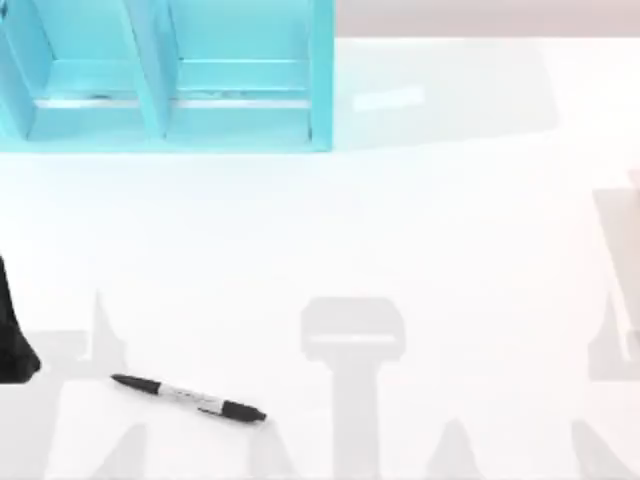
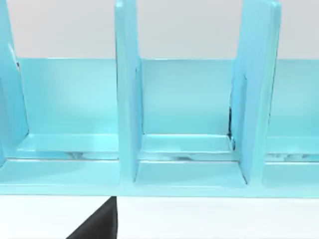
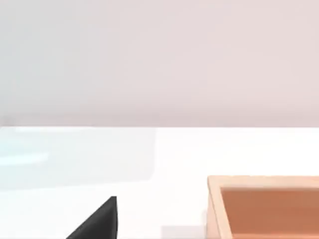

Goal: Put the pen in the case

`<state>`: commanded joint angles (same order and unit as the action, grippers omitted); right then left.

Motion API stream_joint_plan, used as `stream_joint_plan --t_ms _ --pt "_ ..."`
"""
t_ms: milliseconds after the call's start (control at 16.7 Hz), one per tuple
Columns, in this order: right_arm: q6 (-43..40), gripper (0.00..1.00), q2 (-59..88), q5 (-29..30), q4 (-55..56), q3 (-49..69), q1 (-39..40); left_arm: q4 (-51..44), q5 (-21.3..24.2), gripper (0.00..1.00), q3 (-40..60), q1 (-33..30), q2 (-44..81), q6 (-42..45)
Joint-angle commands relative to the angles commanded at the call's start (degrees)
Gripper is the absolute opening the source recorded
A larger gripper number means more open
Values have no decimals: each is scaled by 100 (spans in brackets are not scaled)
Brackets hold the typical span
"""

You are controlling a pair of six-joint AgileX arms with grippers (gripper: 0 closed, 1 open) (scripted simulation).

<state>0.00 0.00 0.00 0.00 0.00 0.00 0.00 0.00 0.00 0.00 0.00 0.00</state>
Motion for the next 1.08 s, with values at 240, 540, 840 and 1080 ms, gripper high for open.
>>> stream_joint_plan --t_ms 240,540,840,1080 --pt "-24 100 159 -30 -87 148 73 0 0 100 0 0 0 0" --pt "-200 100 1490 -199 -829 1433 608 0 0 100 0 0 0 0" --pt "-476 100 3811 -412 -2125 3695 1466 0 0 100 0 0 0 0" --pt "-752 100 6084 -612 -3394 5889 2307 0 0 100 0 0 0 0"
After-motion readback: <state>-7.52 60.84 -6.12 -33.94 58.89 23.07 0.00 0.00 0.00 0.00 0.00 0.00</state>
